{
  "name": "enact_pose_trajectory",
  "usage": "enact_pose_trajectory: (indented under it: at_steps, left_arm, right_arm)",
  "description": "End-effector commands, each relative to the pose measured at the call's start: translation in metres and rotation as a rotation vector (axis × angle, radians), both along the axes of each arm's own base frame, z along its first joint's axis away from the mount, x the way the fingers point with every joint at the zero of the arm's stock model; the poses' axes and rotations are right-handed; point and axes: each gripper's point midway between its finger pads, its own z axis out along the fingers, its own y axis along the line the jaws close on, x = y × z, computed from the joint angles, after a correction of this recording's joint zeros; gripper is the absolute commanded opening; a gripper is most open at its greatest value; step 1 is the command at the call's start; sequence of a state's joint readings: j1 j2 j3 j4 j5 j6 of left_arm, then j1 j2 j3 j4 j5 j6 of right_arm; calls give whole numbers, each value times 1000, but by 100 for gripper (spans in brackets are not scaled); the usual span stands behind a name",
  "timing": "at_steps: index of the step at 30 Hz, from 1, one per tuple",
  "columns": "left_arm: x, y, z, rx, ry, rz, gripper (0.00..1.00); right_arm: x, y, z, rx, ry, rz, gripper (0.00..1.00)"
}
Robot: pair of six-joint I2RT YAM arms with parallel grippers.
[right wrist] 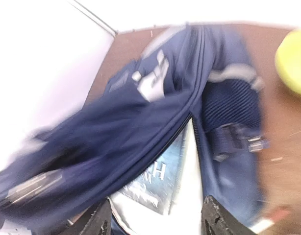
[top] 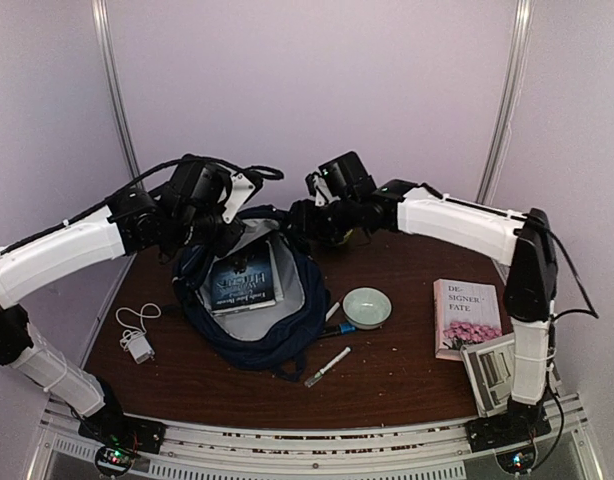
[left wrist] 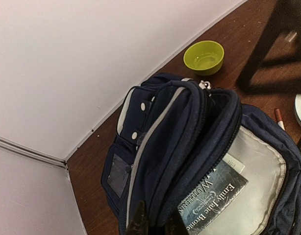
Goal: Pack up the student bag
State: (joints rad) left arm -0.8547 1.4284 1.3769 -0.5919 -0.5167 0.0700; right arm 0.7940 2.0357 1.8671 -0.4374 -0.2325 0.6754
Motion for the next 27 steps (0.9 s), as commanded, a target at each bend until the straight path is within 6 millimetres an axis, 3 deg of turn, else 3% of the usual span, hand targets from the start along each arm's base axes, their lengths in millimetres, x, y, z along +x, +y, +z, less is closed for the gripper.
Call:
enact_pose_trajectory:
  at_steps: [1,5,8,13,19,20,22,23,24,27]
  left_arm:
    - [7,-13,24,-138,-82,22,0]
    - [2,-18,-3,-143,-22,2,0]
    - [1,-25,-15,-158,8,-20,0]
    - [0,-32,-24,-156,45,-38,0]
    - [-4,-34,-25,-162,59,-60,0]
    - [-9,-41,-25,-172,69,-103,10]
    - [-24,-61,-23,-161,59,-237,48]
    - [-35,-73,-24,-147,54,-313,60]
    - [-44,-85,-24,-134,48,-380,68]
    - [-65,-115,-24,-151,77,-512,73]
  right_arm:
    - [-22,-99,26,-403,-195,-20,68]
    - [-33,-226,4,-748,-177,-231,80]
    - [-37,-315,-35,-812,-35,-380,83]
    - [-45,-416,-88,-744,182,-589,88]
    - [-55,-483,-134,-544,345,-787,91]
    - [-57,-490,-140,-536,361,-817,91]
    - [-61,-495,-153,-516,384,-836,92]
    - [-62,-495,-160,-495,396,-838,92]
    - [-65,-493,-169,-465,419,-835,92]
    - [-64,-482,-186,-392,453,-798,89]
